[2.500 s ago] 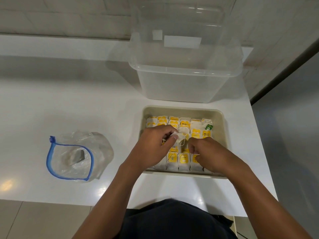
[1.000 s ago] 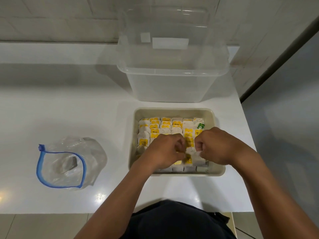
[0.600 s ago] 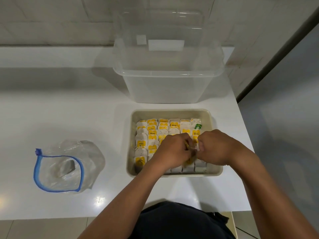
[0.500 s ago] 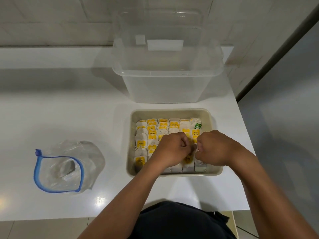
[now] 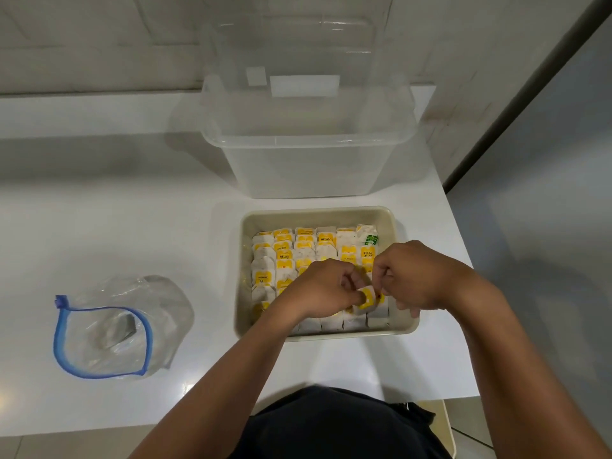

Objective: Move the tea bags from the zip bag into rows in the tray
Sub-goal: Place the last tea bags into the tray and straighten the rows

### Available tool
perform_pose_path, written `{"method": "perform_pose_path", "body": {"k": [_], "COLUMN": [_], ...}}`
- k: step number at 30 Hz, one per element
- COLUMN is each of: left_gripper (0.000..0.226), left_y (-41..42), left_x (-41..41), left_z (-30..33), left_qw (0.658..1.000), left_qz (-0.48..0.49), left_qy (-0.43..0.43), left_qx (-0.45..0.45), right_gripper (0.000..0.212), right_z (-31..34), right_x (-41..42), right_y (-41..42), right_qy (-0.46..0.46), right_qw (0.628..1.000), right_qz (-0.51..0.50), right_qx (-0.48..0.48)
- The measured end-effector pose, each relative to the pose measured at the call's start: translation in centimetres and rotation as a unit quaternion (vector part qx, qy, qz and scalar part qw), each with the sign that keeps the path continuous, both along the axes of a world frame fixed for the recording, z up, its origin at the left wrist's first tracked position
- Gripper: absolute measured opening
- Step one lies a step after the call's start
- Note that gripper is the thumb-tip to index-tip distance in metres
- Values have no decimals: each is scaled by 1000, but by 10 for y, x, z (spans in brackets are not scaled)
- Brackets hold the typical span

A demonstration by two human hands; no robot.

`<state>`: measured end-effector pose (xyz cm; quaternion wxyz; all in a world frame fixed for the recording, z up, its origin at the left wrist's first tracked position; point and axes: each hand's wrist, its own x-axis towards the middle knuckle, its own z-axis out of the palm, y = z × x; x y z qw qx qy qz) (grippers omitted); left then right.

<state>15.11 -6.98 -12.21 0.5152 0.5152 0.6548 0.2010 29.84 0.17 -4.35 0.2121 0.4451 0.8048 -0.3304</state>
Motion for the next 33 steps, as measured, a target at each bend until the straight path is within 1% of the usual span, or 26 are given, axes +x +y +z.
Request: {"method": "perform_pose_path", "body": {"k": [2, 4, 7, 9, 11, 15, 18, 20, 23, 26, 30, 33], "left_gripper": [8, 13, 10, 15, 19, 17, 4, 14, 9, 13, 16, 18], "left_y": [2, 4, 9, 12, 15, 18, 20, 20, 20, 20, 19, 18], "left_x": [3, 7, 14, 19, 22, 26, 29, 32, 35, 37, 36, 35], "left_z": [3, 4, 4, 3, 1, -4, -7, -7, -11, -15, -17, -16], "left_qw": [995, 986, 978, 971, 967, 968, 973, 977, 977, 973, 969, 967], "left_qz": [-77, -130, -163, -179, -180, -170, -137, -114, -95, -89, -85, -90], "left_qy": [60, 100, 134, 159, 179, 185, 184, 178, 187, 210, 231, 235], "left_qx": [0, 3, 4, -2, -5, 7, 25, 33, 35, 37, 30, 44], "right_gripper": [25, 23, 22, 22, 21, 19, 15, 15, 12, 10, 16, 19], "right_z": [-1, -1, -1, -2, -3, -1, 1, 0, -4, -7, -8, -7], "right_x": [0, -1, -3, -3, -1, 0, 0, 2, 4, 5, 4, 4], "right_y": [1, 1, 0, 0, 1, 1, 2, 4, 5, 7, 7, 7], "right_qy": [10, 18, 26, 31, 38, 43, 6, 1, 9, 5, 10, 9], "right_qw": [1000, 1000, 999, 998, 998, 998, 997, 995, 994, 994, 994, 994], "right_qz": [-6, -10, -3, -1, -11, -17, 15, 25, 18, 18, 20, 20], "right_qx": [16, 21, 39, 50, 48, 45, 70, 94, 105, 104, 104, 104]}}
